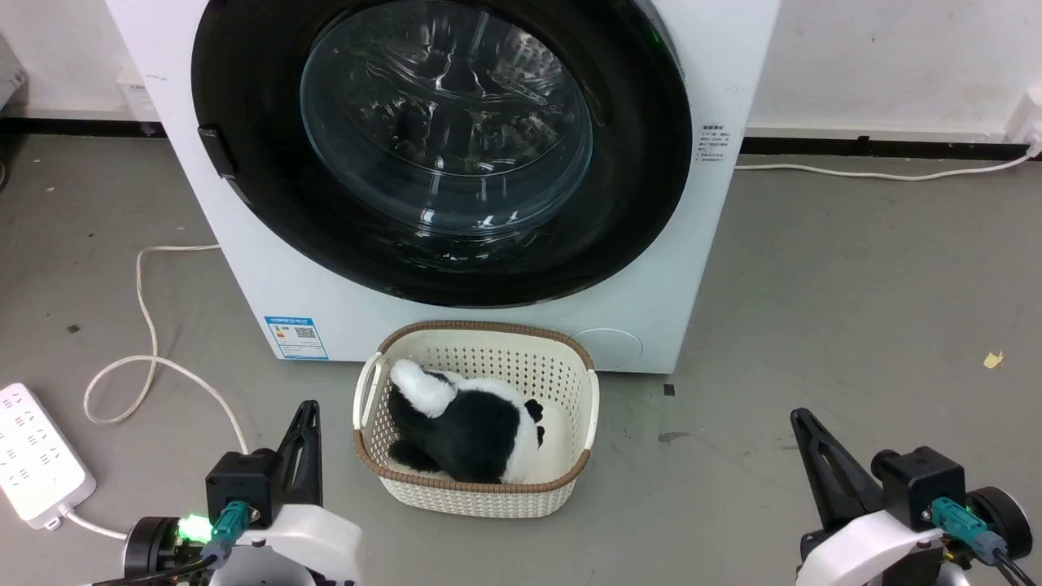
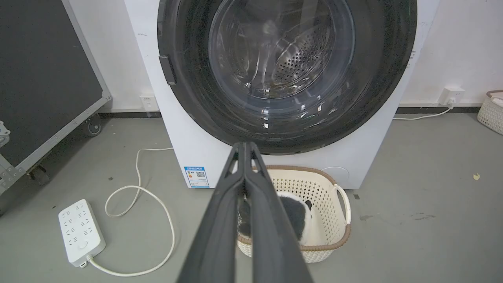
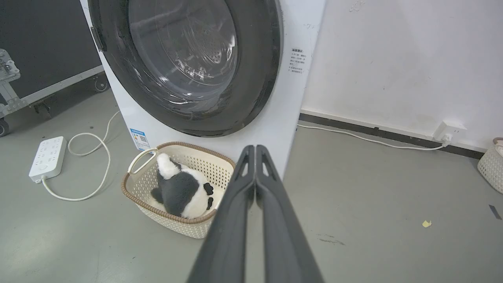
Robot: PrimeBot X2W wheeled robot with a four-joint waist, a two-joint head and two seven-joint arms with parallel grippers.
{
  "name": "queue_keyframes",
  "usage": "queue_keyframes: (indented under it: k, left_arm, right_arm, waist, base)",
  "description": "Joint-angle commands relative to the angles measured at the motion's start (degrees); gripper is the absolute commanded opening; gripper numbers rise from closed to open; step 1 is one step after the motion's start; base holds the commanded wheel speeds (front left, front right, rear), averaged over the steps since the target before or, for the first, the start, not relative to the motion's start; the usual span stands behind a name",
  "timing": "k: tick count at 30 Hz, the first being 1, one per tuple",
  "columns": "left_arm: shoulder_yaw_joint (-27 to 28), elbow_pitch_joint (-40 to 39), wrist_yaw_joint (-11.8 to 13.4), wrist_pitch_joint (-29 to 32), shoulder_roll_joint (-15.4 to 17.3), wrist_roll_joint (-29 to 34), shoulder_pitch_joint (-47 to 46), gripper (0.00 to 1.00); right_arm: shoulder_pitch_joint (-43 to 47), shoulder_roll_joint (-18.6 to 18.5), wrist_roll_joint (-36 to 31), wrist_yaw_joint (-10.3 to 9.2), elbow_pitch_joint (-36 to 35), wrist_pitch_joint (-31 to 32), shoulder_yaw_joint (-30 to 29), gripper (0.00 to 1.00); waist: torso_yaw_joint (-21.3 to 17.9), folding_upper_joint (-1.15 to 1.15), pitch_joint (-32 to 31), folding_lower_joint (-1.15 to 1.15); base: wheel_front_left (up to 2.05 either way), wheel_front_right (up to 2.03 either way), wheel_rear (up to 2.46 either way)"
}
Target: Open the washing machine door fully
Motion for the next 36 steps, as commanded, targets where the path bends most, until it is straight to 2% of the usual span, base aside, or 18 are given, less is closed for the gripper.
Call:
queue_keyframes:
  k: [1, 6, 7, 26, 36]
  left_arm:
    - [0.0, -0.2, -0.3, 0.0, 0.0, 0.5, 0.4, 0.00]
    - [0.0, -0.2, -0.3, 0.0, 0.0, 0.5, 0.4, 0.00]
    - [0.0, 0.0, 0.0, 0.0, 0.0, 0.0, 0.0, 1.00]
    - [-1.2, 0.1, 0.7, -1.9, 0.0, 0.1, 0.0, 1.00]
    - [-2.3, -0.5, 1.3, -3.1, 0.0, 0.2, -1.1, 1.00]
  right_arm:
    - [-0.7, 0.3, -0.3, -0.04, 0.1, 0.0, 0.0, 0.00]
    - [-0.7, 0.3, -0.3, -0.04, 0.1, 0.0, 0.0, 0.00]
    - [0.0, 0.0, 0.0, 0.00, 0.0, 0.0, 0.0, 1.00]
    - [0.1, -0.1, 1.1, 0.00, -0.3, -1.8, 0.0, 1.00]
    - [-2.5, -2.2, 3.0, 0.00, -1.4, -2.2, 0.4, 1.00]
  waist:
    - [0.0, 0.00, 0.0, 0.00]
    - [0.0, 0.00, 0.0, 0.00]
    - [0.0, 0.00, 0.0, 0.00]
    - [0.2, 0.00, 0.7, 0.00]
    - [0.9, 0.00, 3.2, 0.00]
  base:
    - [0.00, 0.00, 0.00]
    - [0.00, 0.00, 0.00]
    - [0.00, 0.00, 0.00]
    - [0.00, 0.00, 0.00]
    - [0.00, 0.00, 0.00]
